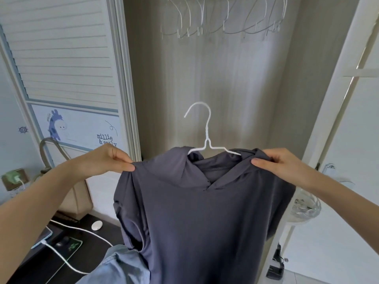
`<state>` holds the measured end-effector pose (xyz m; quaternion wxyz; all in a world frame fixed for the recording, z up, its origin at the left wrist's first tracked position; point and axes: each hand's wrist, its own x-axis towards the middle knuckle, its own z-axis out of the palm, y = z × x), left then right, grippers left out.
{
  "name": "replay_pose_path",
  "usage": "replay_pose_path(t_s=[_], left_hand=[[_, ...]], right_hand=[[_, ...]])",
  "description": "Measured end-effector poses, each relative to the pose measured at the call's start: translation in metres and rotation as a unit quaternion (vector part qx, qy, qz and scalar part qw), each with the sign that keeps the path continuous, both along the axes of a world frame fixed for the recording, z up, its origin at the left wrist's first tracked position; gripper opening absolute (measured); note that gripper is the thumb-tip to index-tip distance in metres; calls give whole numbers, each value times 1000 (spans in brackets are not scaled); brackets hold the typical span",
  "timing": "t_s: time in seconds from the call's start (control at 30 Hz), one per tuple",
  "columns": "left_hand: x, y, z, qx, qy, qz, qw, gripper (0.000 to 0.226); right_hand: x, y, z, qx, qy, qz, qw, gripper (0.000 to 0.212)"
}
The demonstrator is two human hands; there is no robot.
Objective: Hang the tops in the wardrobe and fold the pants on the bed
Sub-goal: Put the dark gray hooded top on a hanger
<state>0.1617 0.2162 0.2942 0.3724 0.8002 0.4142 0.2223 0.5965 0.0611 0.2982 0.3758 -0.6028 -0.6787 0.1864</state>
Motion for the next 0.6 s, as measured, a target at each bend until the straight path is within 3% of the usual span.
replay_pose_path(t_s=[0.07, 0.17, 0.23, 0.33, 0.4, 0.5, 0.6], left_hand=[[-4, 4, -3, 4, -25, 41, 999, 6], [6, 9, -9, 66, -8, 126, 990, 12], [29, -2, -5, 98, -3, 101, 990, 17], [60, -25, 7, 41, -84, -15, 996, 28], [74, -33, 8, 103, -45, -49, 992, 23], [77, -25, -1, 176, -3, -26, 984, 19], [66, -14, -10, 174, -46, 15, 984, 24]], right_hand=[[0, -4, 1, -7, -14, 9, 1000, 30], [-8, -7, -2, -5, 19, 40, 999, 27], [-17, -5, -4, 20, 42, 41, 998, 17], [-30, 2, -4, 53, 14, 23, 998, 16], [-34, 3, -5, 64, 7, 10, 998, 16], [-33, 3, -6, 87, 0, -25, 996, 16], [-29, 0, -7, 102, -13, -77, 992, 25]])
